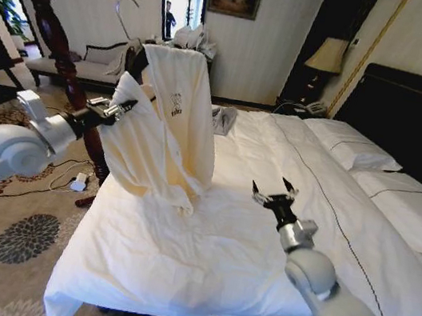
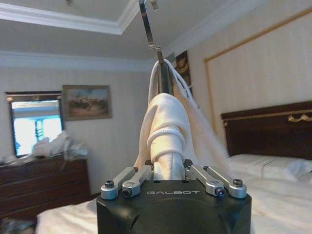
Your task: Pick up the clothes from the bed and hang them on the clothes hanger.
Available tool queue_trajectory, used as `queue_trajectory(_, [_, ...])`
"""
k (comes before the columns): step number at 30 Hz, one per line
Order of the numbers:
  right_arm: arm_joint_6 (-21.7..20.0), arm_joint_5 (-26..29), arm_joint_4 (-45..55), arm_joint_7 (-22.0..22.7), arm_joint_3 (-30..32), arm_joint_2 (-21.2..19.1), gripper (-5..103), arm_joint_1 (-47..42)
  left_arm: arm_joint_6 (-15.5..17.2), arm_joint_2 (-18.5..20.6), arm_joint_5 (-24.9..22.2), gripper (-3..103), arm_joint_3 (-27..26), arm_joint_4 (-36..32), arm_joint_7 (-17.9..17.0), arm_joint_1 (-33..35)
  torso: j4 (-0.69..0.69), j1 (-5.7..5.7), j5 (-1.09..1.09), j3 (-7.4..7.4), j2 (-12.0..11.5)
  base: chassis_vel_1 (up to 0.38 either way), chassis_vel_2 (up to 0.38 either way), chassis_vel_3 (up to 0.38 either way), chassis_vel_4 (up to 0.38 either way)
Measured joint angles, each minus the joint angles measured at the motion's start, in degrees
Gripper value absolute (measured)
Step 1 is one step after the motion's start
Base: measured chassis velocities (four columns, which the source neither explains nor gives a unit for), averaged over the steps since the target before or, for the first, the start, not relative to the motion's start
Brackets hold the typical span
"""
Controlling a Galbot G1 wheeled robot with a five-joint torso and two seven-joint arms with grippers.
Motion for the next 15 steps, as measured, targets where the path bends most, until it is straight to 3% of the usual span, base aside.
queue_trajectory(7, [0.97, -3.27, 1.77, -0.89, 6.01, 2.21, 100, -6.54, 4.62, 0.77, -0.25, 19, -0.65, 0.54, -4.93, -1.02, 0.01, 0.0, -0.02, 0.01, 0.0, 0.0, 0.0, 0.0, 0.0])
queue_trajectory(15, [1.54, -7.6, 2.56, -1.42, 7.14, 4.59, 100, -10.04, 10.93, 2.08, -5.8, 19, -4.04, -0.48, -13.91, -2.93, 0.02, 0.0, -0.01, 0.01, 0.0, 0.0, 0.0, 0.0, 0.0])
